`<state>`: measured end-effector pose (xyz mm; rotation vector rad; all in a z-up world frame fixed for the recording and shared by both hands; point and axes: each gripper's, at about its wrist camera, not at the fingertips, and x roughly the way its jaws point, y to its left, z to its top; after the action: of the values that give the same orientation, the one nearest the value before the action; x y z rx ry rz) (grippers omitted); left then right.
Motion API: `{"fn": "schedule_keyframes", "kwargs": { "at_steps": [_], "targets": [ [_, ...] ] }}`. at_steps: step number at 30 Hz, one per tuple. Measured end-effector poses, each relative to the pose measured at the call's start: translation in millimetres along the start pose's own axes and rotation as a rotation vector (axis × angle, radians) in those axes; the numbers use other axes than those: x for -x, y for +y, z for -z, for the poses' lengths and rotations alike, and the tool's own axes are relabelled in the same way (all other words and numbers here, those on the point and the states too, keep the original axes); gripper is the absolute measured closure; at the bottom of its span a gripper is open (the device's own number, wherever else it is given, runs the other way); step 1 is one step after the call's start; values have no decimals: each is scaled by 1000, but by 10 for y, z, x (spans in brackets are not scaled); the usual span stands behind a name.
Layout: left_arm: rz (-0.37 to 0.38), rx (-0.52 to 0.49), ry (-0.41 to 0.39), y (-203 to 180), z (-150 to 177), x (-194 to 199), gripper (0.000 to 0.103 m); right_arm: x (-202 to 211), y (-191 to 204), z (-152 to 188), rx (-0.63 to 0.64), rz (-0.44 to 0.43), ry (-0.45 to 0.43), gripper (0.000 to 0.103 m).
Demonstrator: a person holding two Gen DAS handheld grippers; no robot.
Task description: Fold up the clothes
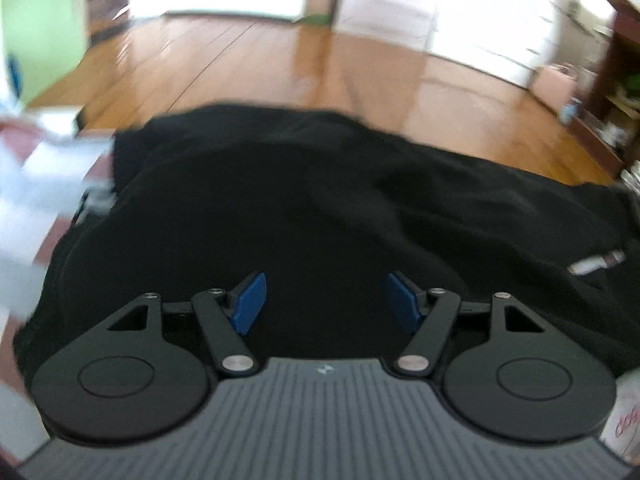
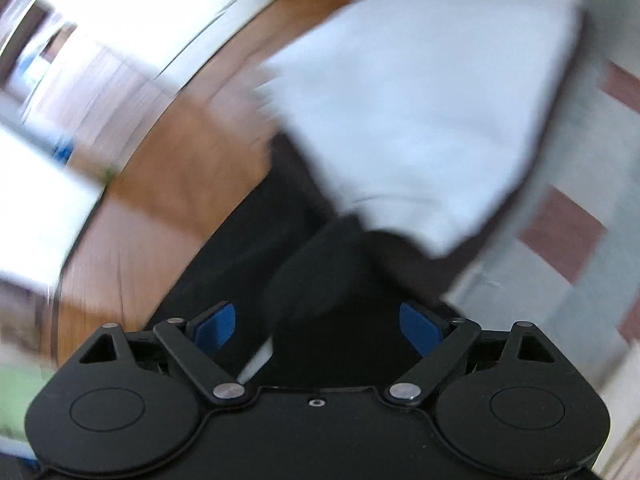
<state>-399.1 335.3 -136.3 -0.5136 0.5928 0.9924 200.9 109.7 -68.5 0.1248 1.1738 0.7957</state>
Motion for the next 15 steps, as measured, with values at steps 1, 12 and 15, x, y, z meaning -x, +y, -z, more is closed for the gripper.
{"fn": "schedule_keyframes", "kwargs": {
  "at_steps": [1,12,15],
  "targets": [
    [9,-47,-21,-89,-3,23,36,-66,95,14,55,32,16,11],
    [118,-337,32,-915,243,-141,34,-383,751,282,544,301,-63,95],
    [148,-372,11,-1035,292,-126,34,-20,914,428,575,281,-255,97]
  ]
}}
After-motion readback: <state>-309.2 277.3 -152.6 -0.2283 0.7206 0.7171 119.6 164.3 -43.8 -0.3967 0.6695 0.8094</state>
